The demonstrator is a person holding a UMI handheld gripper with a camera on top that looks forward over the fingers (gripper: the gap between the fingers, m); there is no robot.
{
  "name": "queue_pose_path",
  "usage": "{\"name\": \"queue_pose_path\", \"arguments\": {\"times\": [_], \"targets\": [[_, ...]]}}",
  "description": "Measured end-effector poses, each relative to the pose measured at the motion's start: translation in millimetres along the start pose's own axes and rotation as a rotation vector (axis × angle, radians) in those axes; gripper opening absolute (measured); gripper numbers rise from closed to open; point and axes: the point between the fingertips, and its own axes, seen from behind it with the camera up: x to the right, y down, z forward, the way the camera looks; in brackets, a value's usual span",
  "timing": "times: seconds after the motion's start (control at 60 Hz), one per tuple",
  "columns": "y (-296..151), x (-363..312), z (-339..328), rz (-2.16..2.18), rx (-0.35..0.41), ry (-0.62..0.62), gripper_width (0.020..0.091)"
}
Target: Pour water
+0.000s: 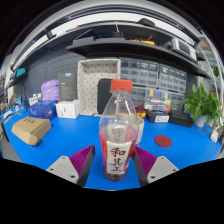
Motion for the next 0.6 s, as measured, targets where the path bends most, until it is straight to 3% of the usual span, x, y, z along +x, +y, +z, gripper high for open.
{"name": "queue_pose_path", "arguments": {"times": [0.133, 0.167, 0.267, 0.433, 0.467, 0.483, 0.6], "targets": [[-8.9, 6.7, 12.8, -0.016, 0.054, 0.008, 0.0659], [-10.8, 8.8, 14.6, -0.012, 0.072, 0.012, 0.0563], [-12.9, 8.4, 18.5, 0.018, 0.116, -0.014, 0.0526], [-14.7, 3.2, 20.1, -0.042, 0.122, -0.058, 0.0415], [-13.9, 4.7, 22.3, -0.032, 0.127, -0.065, 0.0420], [-14.2, 5.9, 22.8, -0.023, 0.128, -0.065, 0.0386], [-11.7, 7.2, 19.8, -0.002, 0.113, -0.067, 0.0385]]}}
